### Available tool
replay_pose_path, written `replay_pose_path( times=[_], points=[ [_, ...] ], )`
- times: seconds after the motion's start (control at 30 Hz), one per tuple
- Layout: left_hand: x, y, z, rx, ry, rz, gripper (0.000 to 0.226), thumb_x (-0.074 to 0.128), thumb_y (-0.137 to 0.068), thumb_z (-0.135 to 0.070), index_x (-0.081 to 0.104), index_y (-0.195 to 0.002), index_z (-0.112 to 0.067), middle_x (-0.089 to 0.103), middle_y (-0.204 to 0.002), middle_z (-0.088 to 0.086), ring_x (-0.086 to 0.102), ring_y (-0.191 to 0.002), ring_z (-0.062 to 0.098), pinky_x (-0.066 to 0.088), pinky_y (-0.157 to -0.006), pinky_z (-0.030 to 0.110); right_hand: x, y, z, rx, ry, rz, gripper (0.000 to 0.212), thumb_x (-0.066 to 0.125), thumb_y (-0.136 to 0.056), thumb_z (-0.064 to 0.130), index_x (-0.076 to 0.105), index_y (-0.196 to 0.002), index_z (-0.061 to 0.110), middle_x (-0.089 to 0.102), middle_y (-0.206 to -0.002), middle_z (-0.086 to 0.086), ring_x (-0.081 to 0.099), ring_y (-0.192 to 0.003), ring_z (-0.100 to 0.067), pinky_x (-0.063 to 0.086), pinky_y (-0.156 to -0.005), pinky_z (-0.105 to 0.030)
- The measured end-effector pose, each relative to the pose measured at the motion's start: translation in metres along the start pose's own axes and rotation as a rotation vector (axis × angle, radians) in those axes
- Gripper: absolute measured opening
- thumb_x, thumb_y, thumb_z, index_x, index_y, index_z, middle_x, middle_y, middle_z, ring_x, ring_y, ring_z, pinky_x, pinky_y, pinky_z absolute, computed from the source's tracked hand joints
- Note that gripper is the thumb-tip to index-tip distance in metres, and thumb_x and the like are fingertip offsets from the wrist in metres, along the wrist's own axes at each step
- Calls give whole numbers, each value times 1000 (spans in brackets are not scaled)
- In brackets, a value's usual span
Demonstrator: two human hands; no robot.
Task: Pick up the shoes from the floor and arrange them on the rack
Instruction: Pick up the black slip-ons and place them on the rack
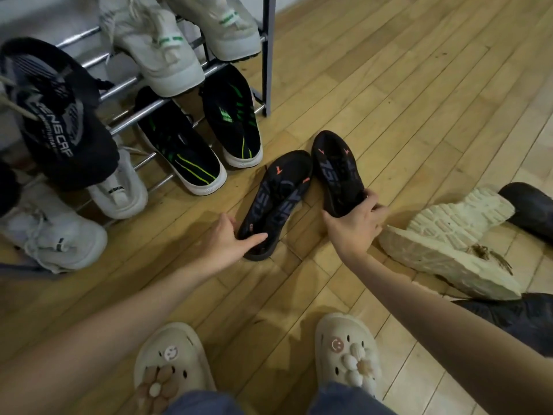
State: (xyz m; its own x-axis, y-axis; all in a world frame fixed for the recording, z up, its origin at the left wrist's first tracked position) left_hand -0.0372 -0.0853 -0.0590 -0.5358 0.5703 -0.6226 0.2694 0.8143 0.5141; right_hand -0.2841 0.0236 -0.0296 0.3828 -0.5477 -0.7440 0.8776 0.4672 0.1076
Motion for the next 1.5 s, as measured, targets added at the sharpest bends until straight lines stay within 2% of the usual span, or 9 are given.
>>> replay_pose_path(
  times=[0.13, 0.4, 0.63, 0.87, 0.97, 1.2, 1.33, 1.43, 1.5],
  points=[
    [18, -13, 9, -215, 91, 130, 83, 78, -68, -53, 48, -129, -6, 55, -129, 7, 54, -117, 27, 48, -97, 41, 2, -4, 2, -8, 40, 36, 94, 79, -69, 42, 27, -141, 14, 40, -136, -14, 36, -131, -33, 25, -113, -49],
    [10, -14, 8, -296, 279, 119, 92, 91, -58, -24, 41, -131, 1, 55, -124, 11, 55, -117, 29, 47, -98, 40, -5, -3, 6, -10, -145, -10, 88, 72, -69, 59, 34, -140, 23, 50, -133, -2, 44, -127, -25, 31, -110, -52],
    [-8, 6, -24, -215, 607, 152, 61, 83, -69, -7, 46, -118, -8, 58, -122, 16, 63, -105, 29, 57, -84, 45, -7, 15, 16, 83, -431, -9, 80, 69, -64, 66, 43, -132, 33, 54, -124, 10, 50, -121, -17, 43, -105, -47],
    [-91, 46, -78, 151, 554, -25, 37, 81, -72, -8, 49, -90, -14, 68, -101, 19, 67, -92, 30, 55, -70, 40, -33, 17, 102, -193, -654, -12, 73, 72, -71, 62, 44, -133, 34, 55, -126, 12, 52, -121, -10, 48, -101, -37],
    [-129, 67, -100, 276, 602, -130, 35, 77, -74, -3, 47, -86, -15, 67, -90, 14, 64, -85, 27, 54, -76, 44, -51, 23, 141, -306, -750, -54, 72, 73, -74, 56, 45, -134, 26, 56, -127, 4, 53, -121, -12, 48, -101, -36],
    [-188, 114, -113, 451, 691, -481, 31, 75, -77, -5, 46, -76, -16, 66, -96, 25, 68, -91, 32, 59, -78, 43, -76, 38, 190, -545, -779, -63, 68, 74, -79, 43, 45, -135, 18, 54, -128, -2, 52, -122, -15, 48, -101, -38],
    [-217, 133, -117, 481, 714, -749, 30, 77, -76, -13, 47, -77, -18, 63, -83, 10, 65, -76, 13, 56, -67, 19, -70, 45, 211, -645, -722, -63, 64, 77, -77, 40, 48, -131, 21, 53, -124, 5, 50, -121, -16, 45, -102, -39],
    [-241, 122, -125, 436, 812, -795, 30, 77, -78, -17, 50, -90, -13, 67, -86, 5, 69, -75, 9, 57, -65, 20, -65, 43, 250, -700, -603, -37, 65, 75, -74, 47, 49, -129, 24, 54, -122, 6, 49, -117, -13, 42, -100, -24],
    [-255, 110, -132, 400, 918, -805, 30, 75, -80, -19, 48, -91, -15, 67, -86, 2, 70, -75, 6, 58, -67, 23, -60, 38, 280, -738, -532, -19, 67, 71, -73, 53, 48, -131, 28, 54, -123, 5, 48, -115, -12, 43, -99, -28]
  ],
)
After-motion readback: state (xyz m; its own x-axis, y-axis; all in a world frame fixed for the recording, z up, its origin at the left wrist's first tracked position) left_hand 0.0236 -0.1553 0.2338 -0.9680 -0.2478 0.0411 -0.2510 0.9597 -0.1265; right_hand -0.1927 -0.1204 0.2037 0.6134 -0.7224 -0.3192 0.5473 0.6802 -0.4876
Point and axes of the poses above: each hand's wrist, its own y-axis away from the middle knuckle, its own x-axis out of the palm, z = x × y, the point moved 7 cm from there along -y, towards the middle knuckle
